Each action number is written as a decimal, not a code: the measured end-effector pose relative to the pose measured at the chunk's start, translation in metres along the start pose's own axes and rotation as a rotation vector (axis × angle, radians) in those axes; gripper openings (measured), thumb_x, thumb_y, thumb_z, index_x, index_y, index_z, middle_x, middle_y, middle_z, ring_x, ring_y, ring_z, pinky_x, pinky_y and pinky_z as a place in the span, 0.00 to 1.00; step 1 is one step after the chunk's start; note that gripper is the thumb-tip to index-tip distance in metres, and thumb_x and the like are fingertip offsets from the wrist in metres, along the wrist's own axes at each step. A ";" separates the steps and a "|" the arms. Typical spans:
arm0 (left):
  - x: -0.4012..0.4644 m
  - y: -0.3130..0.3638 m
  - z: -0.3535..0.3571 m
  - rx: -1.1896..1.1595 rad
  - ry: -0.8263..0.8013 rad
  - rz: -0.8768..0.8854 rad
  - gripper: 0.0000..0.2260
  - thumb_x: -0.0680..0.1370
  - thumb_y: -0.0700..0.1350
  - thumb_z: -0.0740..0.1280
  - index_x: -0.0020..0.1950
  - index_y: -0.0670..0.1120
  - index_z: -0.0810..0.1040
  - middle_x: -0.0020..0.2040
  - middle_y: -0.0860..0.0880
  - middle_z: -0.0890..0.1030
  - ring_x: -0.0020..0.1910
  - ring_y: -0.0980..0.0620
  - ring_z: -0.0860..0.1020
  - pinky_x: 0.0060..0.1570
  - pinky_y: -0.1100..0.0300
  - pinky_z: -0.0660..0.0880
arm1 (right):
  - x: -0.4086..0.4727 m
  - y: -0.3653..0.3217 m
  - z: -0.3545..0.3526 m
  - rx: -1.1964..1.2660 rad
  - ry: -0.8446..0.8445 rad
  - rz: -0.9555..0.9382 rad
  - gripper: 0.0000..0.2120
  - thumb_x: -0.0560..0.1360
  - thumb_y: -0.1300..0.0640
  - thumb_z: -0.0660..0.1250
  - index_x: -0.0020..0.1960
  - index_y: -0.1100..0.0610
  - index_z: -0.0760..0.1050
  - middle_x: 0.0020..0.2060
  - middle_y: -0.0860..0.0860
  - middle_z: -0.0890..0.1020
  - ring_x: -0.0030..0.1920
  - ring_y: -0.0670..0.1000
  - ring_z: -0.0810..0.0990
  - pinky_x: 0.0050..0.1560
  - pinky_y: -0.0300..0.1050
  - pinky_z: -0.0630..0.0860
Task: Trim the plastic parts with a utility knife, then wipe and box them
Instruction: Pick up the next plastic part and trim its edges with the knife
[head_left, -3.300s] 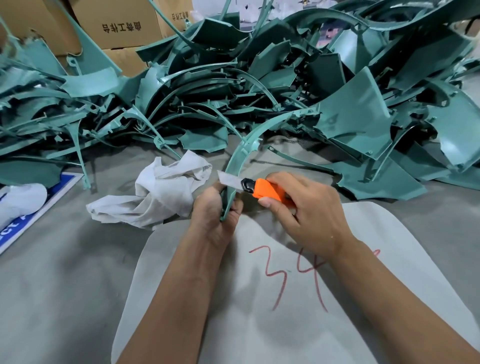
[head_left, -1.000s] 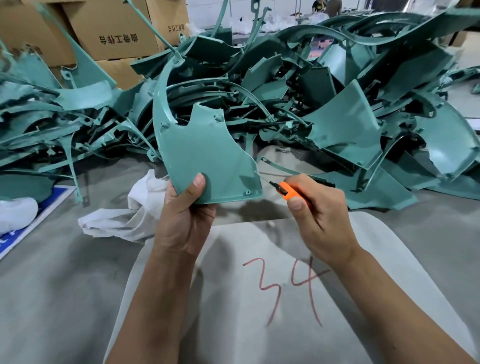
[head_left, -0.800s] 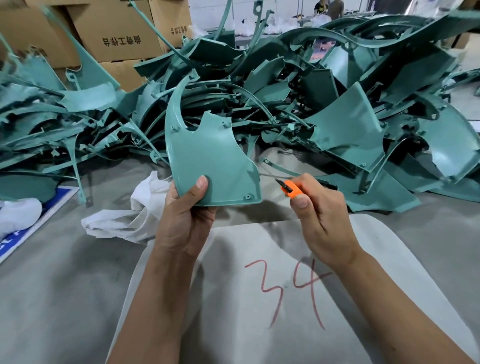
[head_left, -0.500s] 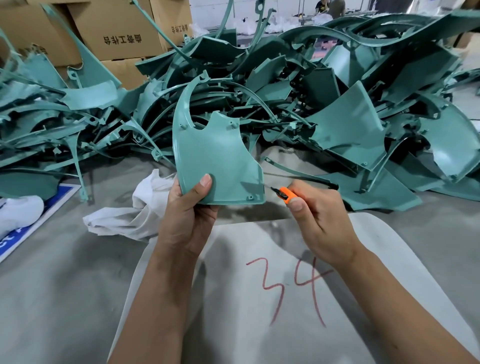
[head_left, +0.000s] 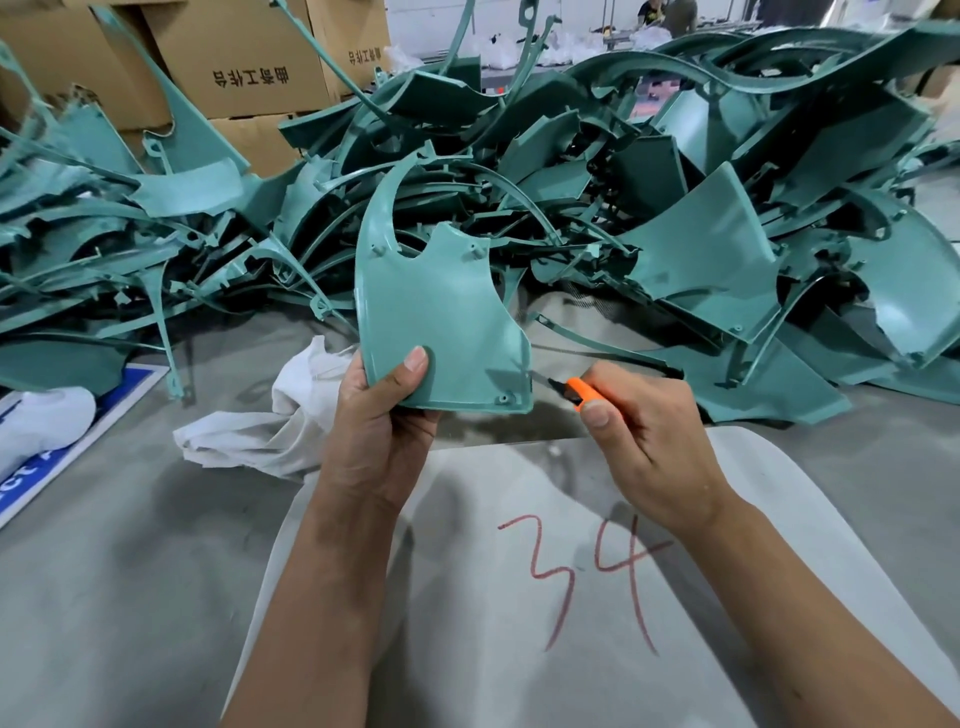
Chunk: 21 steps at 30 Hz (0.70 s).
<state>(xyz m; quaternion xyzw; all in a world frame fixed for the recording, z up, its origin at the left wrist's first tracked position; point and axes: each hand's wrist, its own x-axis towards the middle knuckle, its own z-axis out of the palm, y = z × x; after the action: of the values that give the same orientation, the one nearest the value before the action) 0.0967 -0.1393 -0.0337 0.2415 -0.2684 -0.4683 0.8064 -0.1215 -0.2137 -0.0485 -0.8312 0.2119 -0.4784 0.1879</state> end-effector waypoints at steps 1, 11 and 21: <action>0.000 0.001 0.000 -0.026 0.008 0.014 0.19 0.76 0.33 0.65 0.67 0.41 0.76 0.60 0.45 0.84 0.58 0.48 0.84 0.50 0.58 0.82 | 0.000 0.000 0.000 -0.009 -0.023 -0.007 0.18 0.85 0.34 0.51 0.41 0.41 0.63 0.29 0.39 0.66 0.29 0.45 0.68 0.30 0.43 0.61; 0.001 0.002 0.000 0.002 0.028 0.027 0.20 0.76 0.33 0.65 0.67 0.42 0.76 0.61 0.45 0.84 0.58 0.48 0.84 0.52 0.57 0.82 | 0.000 -0.004 0.001 -0.029 0.024 -0.012 0.16 0.85 0.34 0.50 0.43 0.40 0.63 0.30 0.40 0.65 0.29 0.44 0.67 0.32 0.41 0.61; 0.001 0.005 -0.003 -0.017 0.036 0.048 0.19 0.76 0.33 0.65 0.67 0.42 0.76 0.59 0.46 0.85 0.57 0.49 0.84 0.50 0.58 0.82 | -0.001 -0.002 0.003 0.026 0.026 -0.002 0.22 0.86 0.36 0.52 0.39 0.47 0.65 0.29 0.42 0.65 0.29 0.45 0.67 0.32 0.39 0.60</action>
<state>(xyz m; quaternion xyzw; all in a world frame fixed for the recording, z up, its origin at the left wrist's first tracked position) 0.1029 -0.1377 -0.0326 0.2365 -0.2555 -0.4467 0.8242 -0.1194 -0.2112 -0.0498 -0.8225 0.2074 -0.4922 0.1953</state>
